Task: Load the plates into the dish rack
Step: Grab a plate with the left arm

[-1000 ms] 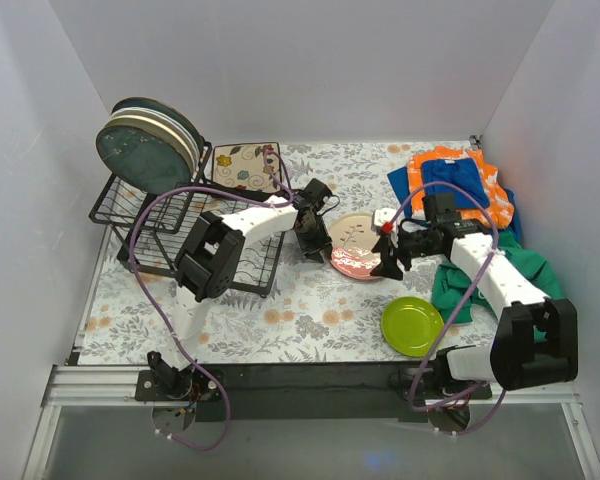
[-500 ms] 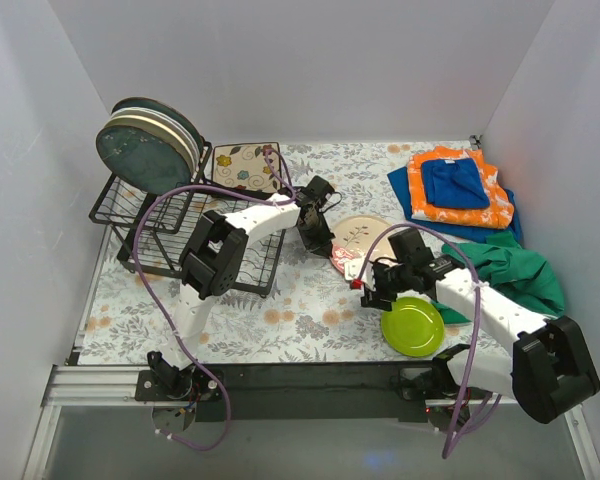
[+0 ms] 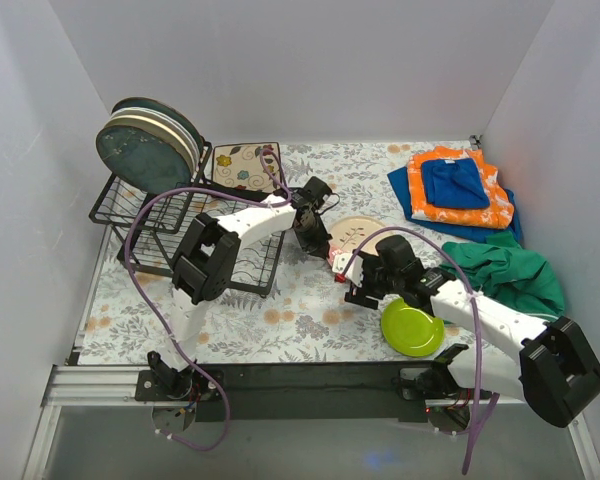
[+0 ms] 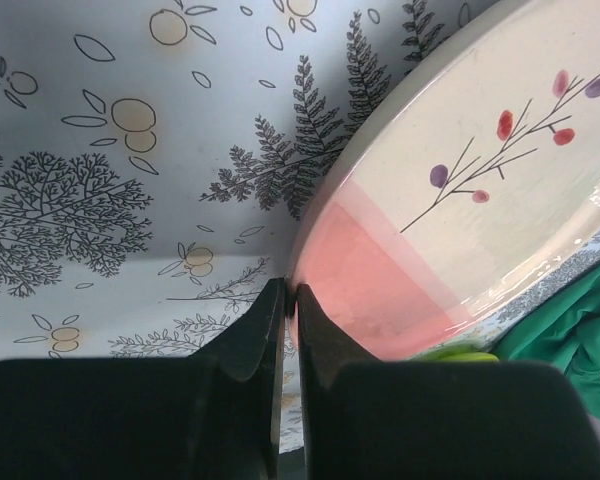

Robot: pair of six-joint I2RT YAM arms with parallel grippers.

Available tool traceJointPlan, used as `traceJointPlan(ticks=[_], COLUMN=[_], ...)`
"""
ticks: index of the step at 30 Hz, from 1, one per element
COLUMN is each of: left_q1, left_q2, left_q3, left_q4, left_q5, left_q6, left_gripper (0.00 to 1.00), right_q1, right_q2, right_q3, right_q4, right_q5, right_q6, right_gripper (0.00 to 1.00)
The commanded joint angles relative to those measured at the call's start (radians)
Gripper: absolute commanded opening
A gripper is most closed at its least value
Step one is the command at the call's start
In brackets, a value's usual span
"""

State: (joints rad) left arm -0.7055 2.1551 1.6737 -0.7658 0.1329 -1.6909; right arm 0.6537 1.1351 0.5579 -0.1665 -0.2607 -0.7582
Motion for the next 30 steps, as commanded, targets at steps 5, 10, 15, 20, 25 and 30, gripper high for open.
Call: traceJointPlan(ticks=[5, 10, 15, 20, 25, 30], left_q1=[-0.003, -0.003, -0.003, -0.003, -0.003, -0.003], left_q2=[-0.098, -0.098, -0.103, -0.109, -0.124, -0.141], left_q3=[0.026, 0.041, 0.043, 0.057, 0.055, 0.044], left_q4=[-0.015, -0.015, -0.006, -0.006, -0.004, 0.008], left_q5=[0.010, 0.025, 0.053, 0.073, 0.089, 0.108], left_q6=[-0.033, -0.041, -0.053, -0.061, -0.069, -0.078], left_gripper=[0.00, 0.00, 0.00, 0.00, 0.00, 0.00], right_q1=[0.056, 0.072, 0.119, 0.158, 0.165, 0.172], right_q2=[-0.057, -0.048, -0.011, 0.098, 0.199, 0.245], right_q3=[-0.056, -0.104, -0.147, -0.136, -0.099, -0.095], right_q4=[0.175, 0.254, 0.358, 0.436, 0.498, 0.538], right_q5=[0.136, 0.225, 0.291, 0.374, 0.431, 0.443], right_q6=[0.183, 0.189, 0.168, 0.157, 0.149, 0.122], right_gripper=[0.79, 0.78, 0.76, 0.74, 0.72, 0.56])
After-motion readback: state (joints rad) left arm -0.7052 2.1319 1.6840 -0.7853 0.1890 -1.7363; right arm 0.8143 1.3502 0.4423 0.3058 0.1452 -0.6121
